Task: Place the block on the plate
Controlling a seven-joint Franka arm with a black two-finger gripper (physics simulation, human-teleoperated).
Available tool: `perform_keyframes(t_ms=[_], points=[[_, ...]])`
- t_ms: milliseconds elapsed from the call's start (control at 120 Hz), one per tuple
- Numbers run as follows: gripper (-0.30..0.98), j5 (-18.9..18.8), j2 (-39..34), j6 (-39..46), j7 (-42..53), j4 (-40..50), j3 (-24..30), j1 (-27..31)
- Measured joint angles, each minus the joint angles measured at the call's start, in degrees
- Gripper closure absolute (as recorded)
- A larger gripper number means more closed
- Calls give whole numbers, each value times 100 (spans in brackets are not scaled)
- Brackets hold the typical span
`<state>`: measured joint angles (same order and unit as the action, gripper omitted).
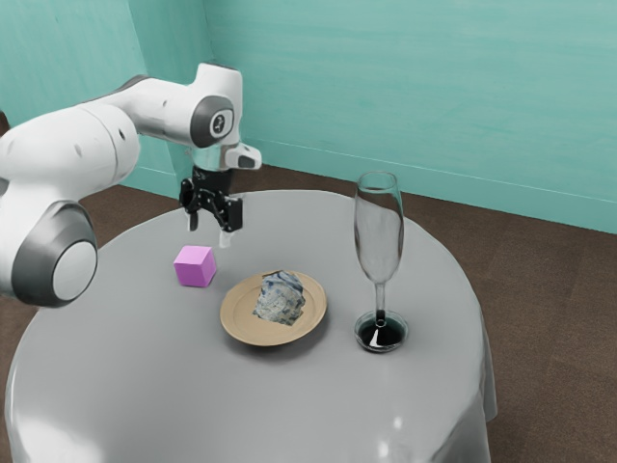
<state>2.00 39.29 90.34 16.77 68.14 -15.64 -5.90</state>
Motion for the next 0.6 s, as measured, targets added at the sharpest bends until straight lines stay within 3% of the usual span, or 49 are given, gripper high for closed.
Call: perform_keyframes(t_ms=[308, 600], points=[[0, 844, 669, 1245, 127, 51, -81, 789], [0, 1361, 883, 1848, 195, 278, -114, 989]])
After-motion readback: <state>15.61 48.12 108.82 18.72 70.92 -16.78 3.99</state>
